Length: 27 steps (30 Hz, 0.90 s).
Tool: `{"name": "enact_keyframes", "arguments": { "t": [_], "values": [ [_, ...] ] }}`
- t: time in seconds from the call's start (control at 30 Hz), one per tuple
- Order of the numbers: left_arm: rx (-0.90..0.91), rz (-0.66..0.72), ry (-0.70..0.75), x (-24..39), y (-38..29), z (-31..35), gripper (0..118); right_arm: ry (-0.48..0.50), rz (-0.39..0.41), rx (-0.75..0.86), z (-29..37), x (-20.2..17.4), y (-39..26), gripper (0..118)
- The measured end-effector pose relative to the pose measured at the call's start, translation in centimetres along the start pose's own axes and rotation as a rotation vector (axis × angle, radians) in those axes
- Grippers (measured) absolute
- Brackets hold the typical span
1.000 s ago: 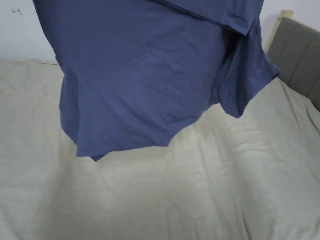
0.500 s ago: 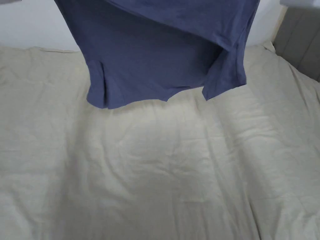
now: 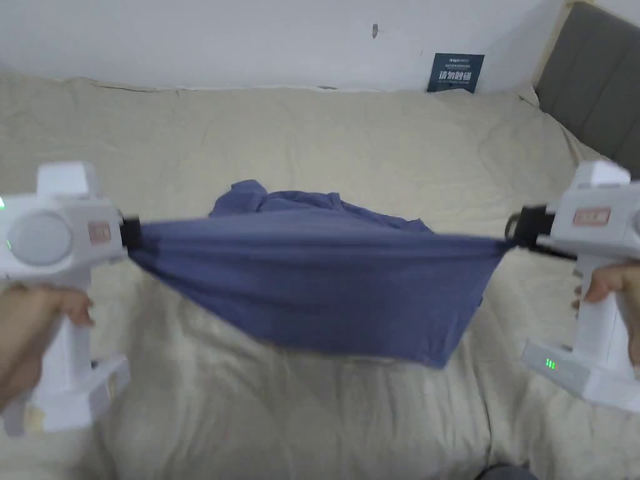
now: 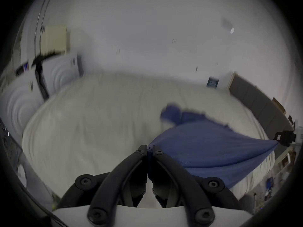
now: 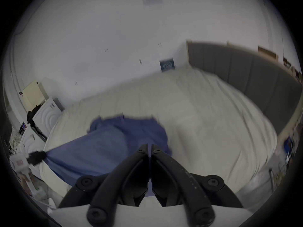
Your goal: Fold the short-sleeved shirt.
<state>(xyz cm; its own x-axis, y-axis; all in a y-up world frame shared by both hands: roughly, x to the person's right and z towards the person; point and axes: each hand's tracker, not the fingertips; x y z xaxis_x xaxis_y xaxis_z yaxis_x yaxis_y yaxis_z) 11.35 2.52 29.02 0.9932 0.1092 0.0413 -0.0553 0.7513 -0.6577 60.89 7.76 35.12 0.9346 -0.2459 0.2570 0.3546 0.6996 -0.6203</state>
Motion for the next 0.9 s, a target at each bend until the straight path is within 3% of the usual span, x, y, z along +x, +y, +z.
{"name": "enact_keyframes", "arguments": {
  "t": [0.2,0.33,0.47,0.5,0.57,0.6,0.67,0.7,0.8,0.9],
  "values": [
    [-0.225,0.084,0.073,-2.3,-11.3,-2.6,5,-0.016,0.04,-0.185,-2.7,2.7,-10.6,4],
    [-0.261,0.221,0.088,-3.5,-13.8,-2.4,6,-0.039,0.013,-0.252,-4.1,3.5,-14.8,5],
    [-0.236,0.221,0.093,-3.5,-13.2,-2.0,18,-0.068,0.01,-0.244,-5.0,3.6,-16.5,16],
    [-0.233,0.196,0.106,-3.6,-12.7,-2.0,34,-0.085,0.017,-0.23,-5.3,3.9,-16.3,31],
    [-0.218,0.181,0.1,-4.0,-11.6,-1.4,82,-0.084,0.027,-0.212,-5.0,4.0,-15.8,77],
    [-0.186,0.183,0.098,-4.2,-10.8,-0.8,92,-0.087,0.037,-0.189,-4.6,4.1,-15.2,89],
    [-0.108,0.18,0.093,-4.4,-9.2,0.4,112,-0.084,0.087,-0.098,-3.0,3.1,-14.1,100],
    [-0.062,0.164,0.093,-4.3,-8.3,1.2,118,-0.082,0.113,-0.052,-2.1,2.7,-13.3,102],
    [0.082,0.064,0.111,-3.2,-6.1,3.4,118,-0.063,0.182,0.091,0.6,1.0,-10.9,116],
    [0.214,-0.065,0.15,-0.8,-4.7,5.3,118,-0.041,0.257,0.257,3.0,-0.9,-9.0,118]
  ]
}}
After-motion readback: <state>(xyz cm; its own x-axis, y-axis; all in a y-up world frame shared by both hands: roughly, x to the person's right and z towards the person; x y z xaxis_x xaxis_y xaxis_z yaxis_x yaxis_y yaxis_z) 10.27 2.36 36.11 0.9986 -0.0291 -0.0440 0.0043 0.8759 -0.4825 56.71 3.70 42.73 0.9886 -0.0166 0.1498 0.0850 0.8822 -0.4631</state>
